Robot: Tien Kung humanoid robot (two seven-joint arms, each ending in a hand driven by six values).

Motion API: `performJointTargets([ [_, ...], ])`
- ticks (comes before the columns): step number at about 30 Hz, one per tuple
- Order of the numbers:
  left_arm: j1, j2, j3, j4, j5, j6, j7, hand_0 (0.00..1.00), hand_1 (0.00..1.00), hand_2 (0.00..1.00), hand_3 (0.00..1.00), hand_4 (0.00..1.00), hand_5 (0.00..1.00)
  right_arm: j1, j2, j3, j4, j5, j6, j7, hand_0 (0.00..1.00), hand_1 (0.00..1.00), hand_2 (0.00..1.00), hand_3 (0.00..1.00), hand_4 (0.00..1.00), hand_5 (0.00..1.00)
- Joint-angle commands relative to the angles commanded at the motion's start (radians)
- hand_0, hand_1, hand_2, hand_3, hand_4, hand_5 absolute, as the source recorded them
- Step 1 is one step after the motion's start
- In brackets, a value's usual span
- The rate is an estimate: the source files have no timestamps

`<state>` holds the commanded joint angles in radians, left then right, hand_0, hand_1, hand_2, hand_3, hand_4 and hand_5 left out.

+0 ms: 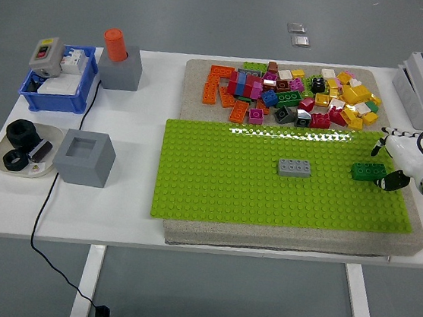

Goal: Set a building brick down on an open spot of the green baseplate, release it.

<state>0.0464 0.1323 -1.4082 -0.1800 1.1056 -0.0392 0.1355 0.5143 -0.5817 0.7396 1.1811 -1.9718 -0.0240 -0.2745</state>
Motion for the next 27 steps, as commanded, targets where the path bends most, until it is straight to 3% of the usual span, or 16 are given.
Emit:
performJointTargets([
  [27, -0.001, 0.004, 0.003, 0.000, -0.004, -0.002, -0.005, 0.601, 0.637, 0.619, 0.772, 0.927, 0.580, -0.004, 0.013, 0.001, -0.017, 0.029, -0.010, 0.014, 0.998, 0.998, 0.998, 0.641, 0.843, 0.077],
])
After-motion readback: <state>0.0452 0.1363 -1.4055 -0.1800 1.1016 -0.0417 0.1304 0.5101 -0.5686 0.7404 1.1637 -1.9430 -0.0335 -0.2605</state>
